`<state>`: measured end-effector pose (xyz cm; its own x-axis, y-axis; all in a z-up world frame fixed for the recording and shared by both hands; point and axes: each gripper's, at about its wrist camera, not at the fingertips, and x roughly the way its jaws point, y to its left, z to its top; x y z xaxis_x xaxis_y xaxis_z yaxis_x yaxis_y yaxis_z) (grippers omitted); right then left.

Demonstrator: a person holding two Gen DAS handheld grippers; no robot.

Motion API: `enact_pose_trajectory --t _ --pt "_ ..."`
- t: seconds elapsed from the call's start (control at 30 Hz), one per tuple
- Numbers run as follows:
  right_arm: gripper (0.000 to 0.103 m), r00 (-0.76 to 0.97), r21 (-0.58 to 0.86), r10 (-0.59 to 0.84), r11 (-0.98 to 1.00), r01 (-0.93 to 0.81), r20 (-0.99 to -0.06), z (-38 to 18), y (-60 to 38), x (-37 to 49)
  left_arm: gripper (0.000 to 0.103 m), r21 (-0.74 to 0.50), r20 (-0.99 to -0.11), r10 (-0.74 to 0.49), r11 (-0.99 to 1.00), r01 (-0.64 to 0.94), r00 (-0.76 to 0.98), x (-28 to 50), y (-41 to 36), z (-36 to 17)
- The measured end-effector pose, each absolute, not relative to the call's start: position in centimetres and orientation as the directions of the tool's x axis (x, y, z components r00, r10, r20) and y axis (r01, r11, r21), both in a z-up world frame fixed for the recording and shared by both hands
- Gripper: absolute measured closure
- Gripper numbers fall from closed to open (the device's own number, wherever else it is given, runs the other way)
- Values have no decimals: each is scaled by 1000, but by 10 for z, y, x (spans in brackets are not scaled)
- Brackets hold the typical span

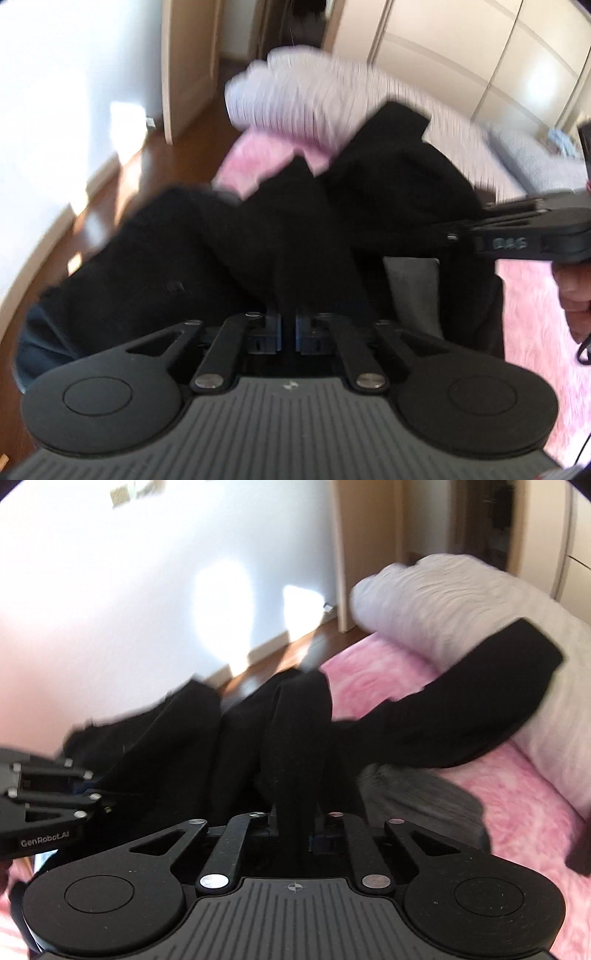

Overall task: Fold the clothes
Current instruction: 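Grasp the black garment on the pile with both grippers, then lift the black garment off the pile and lay it on the bed with both grippers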

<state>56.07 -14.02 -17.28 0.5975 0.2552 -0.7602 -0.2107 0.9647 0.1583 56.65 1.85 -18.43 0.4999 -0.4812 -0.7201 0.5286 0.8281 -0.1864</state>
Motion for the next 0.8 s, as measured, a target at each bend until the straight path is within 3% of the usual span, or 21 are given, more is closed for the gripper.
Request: enact_pose_trajectory --t 0.3,0.6,0.8 --pt "95 818 196 183 977 -88 -546 -33 -226 441 102 -197 -465 -594 792 577 657 504 9 -53" --pt "95 853 267 42 957 116 -520 2 -336 218 102 -158 -302 -730 673 723 613 347 -96 38" --pt "95 822 237 -123 924 299 -556 3 -430 57 102 -214 -267 -872 469 857 410 193 -205 50"
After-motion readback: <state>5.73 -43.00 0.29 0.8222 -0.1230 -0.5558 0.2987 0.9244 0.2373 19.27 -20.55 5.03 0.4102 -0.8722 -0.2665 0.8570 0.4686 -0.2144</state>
